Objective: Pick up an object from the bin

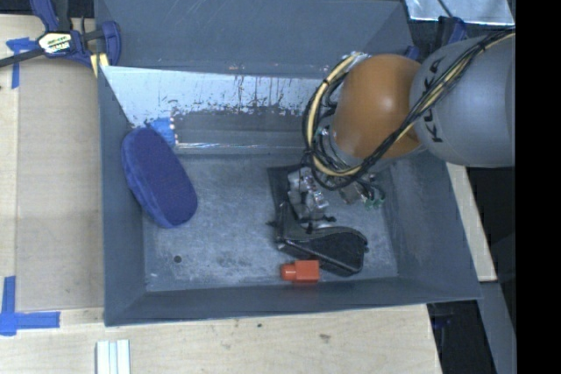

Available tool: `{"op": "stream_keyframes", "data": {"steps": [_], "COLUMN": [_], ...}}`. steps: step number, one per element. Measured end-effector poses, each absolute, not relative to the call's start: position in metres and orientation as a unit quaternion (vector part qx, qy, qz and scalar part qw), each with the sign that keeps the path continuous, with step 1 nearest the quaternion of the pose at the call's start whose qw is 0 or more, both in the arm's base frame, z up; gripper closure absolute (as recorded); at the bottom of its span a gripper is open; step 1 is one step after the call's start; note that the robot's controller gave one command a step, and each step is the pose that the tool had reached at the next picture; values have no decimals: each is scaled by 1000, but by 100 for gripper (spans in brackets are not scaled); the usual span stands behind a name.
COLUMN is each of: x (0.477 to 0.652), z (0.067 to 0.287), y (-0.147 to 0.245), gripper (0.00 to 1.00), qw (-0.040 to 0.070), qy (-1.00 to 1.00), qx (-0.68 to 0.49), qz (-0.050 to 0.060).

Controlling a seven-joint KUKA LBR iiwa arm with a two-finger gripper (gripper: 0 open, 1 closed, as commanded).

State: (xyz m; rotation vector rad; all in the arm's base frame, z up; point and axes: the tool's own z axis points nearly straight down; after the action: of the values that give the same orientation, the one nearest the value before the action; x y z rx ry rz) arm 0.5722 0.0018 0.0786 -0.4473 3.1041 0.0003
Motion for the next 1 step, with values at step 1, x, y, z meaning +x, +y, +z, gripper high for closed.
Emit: {"op": "stream_keyframes", "data": {"steps": [1], "x": [542], "z": [238], "y": [37], "gripper": [100], "qw": [6], "qy": [992], "qx": [-129], "qz": [0]}}
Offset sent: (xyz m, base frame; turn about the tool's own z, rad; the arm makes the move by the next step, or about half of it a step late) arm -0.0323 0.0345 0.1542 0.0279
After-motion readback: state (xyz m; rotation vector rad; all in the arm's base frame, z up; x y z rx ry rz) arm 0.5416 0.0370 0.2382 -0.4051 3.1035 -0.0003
